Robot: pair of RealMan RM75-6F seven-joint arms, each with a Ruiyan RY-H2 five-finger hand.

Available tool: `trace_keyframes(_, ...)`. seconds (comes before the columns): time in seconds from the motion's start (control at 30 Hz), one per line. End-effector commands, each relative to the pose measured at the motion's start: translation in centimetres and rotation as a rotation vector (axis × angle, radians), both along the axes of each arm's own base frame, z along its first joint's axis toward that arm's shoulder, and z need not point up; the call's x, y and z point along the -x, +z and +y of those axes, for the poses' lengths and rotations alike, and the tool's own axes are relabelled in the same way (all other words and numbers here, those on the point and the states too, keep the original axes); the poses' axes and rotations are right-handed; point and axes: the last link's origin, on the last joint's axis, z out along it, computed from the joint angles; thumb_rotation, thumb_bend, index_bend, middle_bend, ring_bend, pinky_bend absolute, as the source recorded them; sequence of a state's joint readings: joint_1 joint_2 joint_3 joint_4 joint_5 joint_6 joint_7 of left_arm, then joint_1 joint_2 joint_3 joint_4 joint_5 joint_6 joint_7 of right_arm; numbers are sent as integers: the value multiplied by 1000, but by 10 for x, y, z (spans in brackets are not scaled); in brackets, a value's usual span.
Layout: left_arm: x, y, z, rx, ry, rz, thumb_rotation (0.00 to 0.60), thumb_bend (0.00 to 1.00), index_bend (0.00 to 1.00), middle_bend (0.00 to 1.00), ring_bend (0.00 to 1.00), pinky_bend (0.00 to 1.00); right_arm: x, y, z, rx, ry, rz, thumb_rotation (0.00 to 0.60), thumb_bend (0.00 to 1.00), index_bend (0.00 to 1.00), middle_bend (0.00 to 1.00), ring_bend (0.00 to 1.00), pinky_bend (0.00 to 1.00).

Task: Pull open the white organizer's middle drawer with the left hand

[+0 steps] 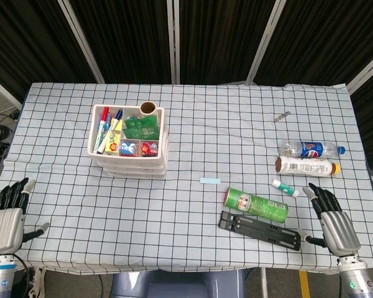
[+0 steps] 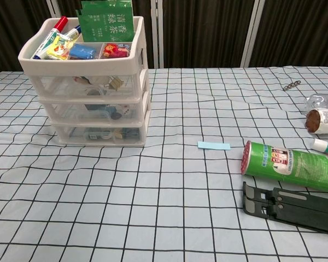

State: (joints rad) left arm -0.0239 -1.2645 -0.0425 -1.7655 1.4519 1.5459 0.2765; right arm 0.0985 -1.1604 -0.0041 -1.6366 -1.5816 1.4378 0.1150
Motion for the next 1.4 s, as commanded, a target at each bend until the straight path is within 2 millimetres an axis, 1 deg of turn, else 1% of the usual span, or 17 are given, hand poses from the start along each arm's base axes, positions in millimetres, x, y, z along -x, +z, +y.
trace_keyframes(0.03,0,0,0,0,-1,1,600,104,0,0,0,0,0,0,0,2,2,-1,600,111,12,0,0,0)
trace_keyframes(0.5,-1,-1,-1,13,-5,-4,600,105,0,0,0,0,-1,2,1,6,8,-5,600,111,12,0,0,0)
trace_keyframes(0.63,-3,-2,0,28,-16,-23,600,129,0,0,0,0,-1,2,0,7,4,-3,600,111,12,0,0,0)
trace_keyframes(0.7,-4,-2,0,38,-25,-37,600,214,0,0,0,0,-1,2,1,8,4,-5,600,111,12,0,0,0)
trace_keyframes(0.77,-6,-2,0,44,-37,-58,600,412,0,0,0,0,-1,3,1,10,3,-7,600,111,12,0,0,0)
trace_keyframes(0.8,-7,-2,1,45,-46,-72,600,481,0,0,0,0,-1,3,1,11,4,-8,600,111,12,0,0,0)
trace_keyframes(0.87,-10,-2,1,48,-65,-108,600,671,0,2,4,5,-1,4,1,13,3,-11,600,111,12,0,0,0)
trace_keyframes(0.9,-12,-3,2,51,-79,-136,600,727,0,20,27,26,-1,5,1,15,4,-15,600,111,12,0,0,0)
trace_keyframes(0.93,-13,-4,2,52,-89,-158,600,803,0,82,94,90,-1,6,1,16,4,-17,600,111,12,0,0,0)
trace_keyframes(0.97,-15,-5,3,54,-99,-182,600,875,0,180,198,194,-2,6,1,17,5,-19,600,111,12,0,0,0)
trace_keyframes(1.0,-17,-7,4,55,-115,-218,600,917,0,263,282,275,-2,7,1,18,5,-21,600,111,12,0,0,0)
trace_keyframes(1.03,-18,-9,5,60,-125,-243,600,965,0,375,387,380,-1,7,1,18,4,-22,600,111,12,0,0,0)
trace_keyframes(1.07,-21,-12,7,73,-140,-283,600,992,0,468,473,457,-1,8,1,18,3,-24,600,111,12,0,0,0)
trace_keyframes(1.17,-26,-19,10,129,-166,-377,600,986,0,650,628,562,-1,8,1,17,2,-28,600,111,12,0,0,0)
trace_keyframes(1.27,-32,-23,15,185,-190,-463,600,963,0,727,701,618,-1,9,1,16,-1,-32,600,111,12,0,0,0)
trace_keyframes(1.4,-36,-31,22,287,-195,-530,600,994,0,762,741,672,-1,10,1,15,-3,-39,600,110,12,0,0,0)
